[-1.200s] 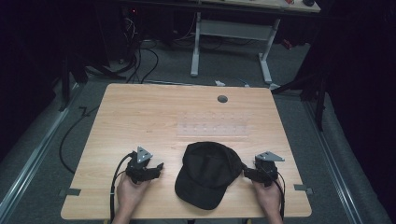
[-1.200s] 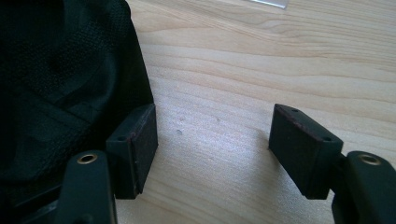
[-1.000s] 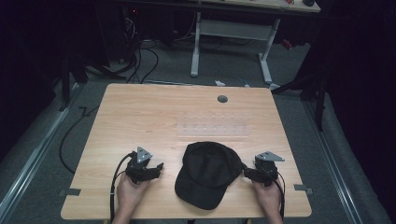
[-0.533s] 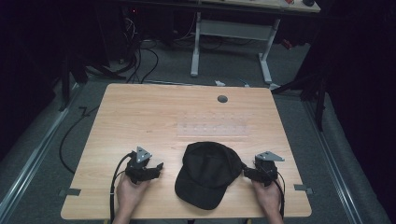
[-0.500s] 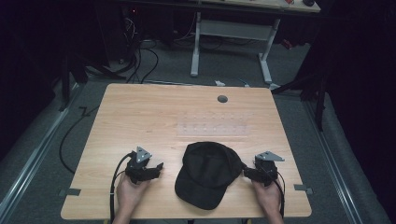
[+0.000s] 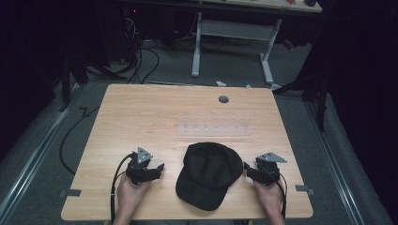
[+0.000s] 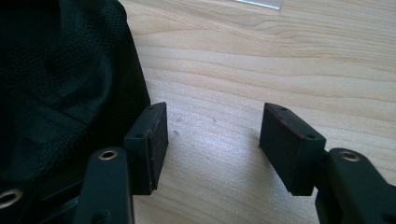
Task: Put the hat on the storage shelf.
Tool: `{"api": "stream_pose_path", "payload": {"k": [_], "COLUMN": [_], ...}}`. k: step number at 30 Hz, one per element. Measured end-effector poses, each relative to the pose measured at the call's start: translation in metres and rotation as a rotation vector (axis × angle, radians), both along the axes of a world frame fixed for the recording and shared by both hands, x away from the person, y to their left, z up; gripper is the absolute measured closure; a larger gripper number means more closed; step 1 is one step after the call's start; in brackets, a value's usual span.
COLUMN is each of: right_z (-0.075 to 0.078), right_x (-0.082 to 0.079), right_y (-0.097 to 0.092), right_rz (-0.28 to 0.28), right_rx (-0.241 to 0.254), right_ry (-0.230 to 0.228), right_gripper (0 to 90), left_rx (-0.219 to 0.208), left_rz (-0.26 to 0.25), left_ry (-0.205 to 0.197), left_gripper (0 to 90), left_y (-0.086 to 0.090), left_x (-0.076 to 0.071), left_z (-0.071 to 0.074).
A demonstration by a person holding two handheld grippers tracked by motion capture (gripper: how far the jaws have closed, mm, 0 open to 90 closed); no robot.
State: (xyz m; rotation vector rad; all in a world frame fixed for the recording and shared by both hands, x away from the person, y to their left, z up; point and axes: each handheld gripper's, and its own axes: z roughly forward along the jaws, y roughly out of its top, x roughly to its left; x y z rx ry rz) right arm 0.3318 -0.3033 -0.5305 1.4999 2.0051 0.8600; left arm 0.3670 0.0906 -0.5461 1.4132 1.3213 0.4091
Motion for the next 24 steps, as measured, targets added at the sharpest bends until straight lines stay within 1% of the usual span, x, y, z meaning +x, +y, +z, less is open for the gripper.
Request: {"api": "stream_pose_path", "payload": {"k": [6,8,10,13,14,16,18,21,24], "right_z": [0.0,0.0,0.0,0.001,0.001,0.002,0.004,0.004,0.003], "right_x": [0.0,0.0,0.0,0.0,-0.001,-0.001,-0.004,-0.007,-0.009], "right_y": [-0.001,-0.001,-0.002,-0.004,-0.006,-0.008,-0.011,-0.014,-0.017], "right_rz": [-0.006,-0.009,-0.02,-0.031,-0.042,-0.041,-0.043,-0.046,-0.037], "right_rx": [-0.004,-0.004,0.003,0.013,0.025,0.027,0.039,0.052,0.069], "right_ry": [-0.004,-0.006,-0.004,-0.005,0.003,0.002,-0.003,-0.007,0.018], "right_gripper": [45.4,47.6,49.8,50.7,51.5,51.8,52.7,52.1,48.5], "left_rx": [0.0,-0.002,0.0,-0.001,-0.001,0.0,-0.001,-0.001,-0.003], "left_rz": [0.0,0.0,0.0,0.0,0.0,0.0,0.0,0.0,0.0], "left_ry": [0.0,0.001,0.0,0.0,0.0,0.001,0.001,0.0,0.001], "left_gripper": [30.5,30.5,30.6,30.6,30.6,30.7,30.8,30.7,30.6], "left_y": [0.0,0.0,0.0,0.0,0.0,0.0,0.0,0.0,0.0], "left_x": [0.0,0.0,0.0,0.0,0.0,0.0,0.0,0.0,0.0], "left_z": [0.0,0.0,0.0,0.0,0.0,0.0,0.0,0.0,0.0]}}
